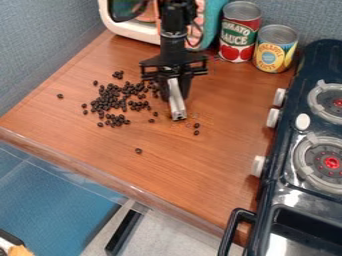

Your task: Sweep into pile

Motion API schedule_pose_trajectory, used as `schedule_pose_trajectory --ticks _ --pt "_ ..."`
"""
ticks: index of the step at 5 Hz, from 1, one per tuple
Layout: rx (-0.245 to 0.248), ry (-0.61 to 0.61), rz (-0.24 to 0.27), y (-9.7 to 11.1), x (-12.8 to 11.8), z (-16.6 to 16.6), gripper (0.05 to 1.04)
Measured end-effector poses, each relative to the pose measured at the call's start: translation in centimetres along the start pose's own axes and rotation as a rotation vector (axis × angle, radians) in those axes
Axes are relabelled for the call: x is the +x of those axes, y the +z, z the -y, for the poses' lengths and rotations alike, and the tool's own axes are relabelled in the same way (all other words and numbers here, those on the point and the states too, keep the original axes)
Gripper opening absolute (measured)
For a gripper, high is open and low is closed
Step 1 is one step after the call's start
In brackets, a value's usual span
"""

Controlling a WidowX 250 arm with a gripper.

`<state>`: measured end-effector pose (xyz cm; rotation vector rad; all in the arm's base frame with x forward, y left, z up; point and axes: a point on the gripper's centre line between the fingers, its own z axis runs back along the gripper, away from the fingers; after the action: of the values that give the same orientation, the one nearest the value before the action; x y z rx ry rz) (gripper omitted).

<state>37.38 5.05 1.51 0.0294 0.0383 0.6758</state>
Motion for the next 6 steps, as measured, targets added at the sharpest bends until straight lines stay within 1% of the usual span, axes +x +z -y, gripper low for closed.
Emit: schedule_pose_trajectory --ticks 1,3,4,5,6 --pt "-0.003 0.018 0.001 0.0 0.4 -1.8 0.369" --pt "-0.007 0.017 0.017 -0.2 0.5 -3.5 0.369" --pt "-0.009 0.039 0.016 -0.3 0.9 -5.2 0.369" --pt "-0.009 0.046 0.014 -0.3 0.7 -6.4 0.369" --pt "-0.017 0.066 0.018 -0.1 1.2 -7.6 0.369"
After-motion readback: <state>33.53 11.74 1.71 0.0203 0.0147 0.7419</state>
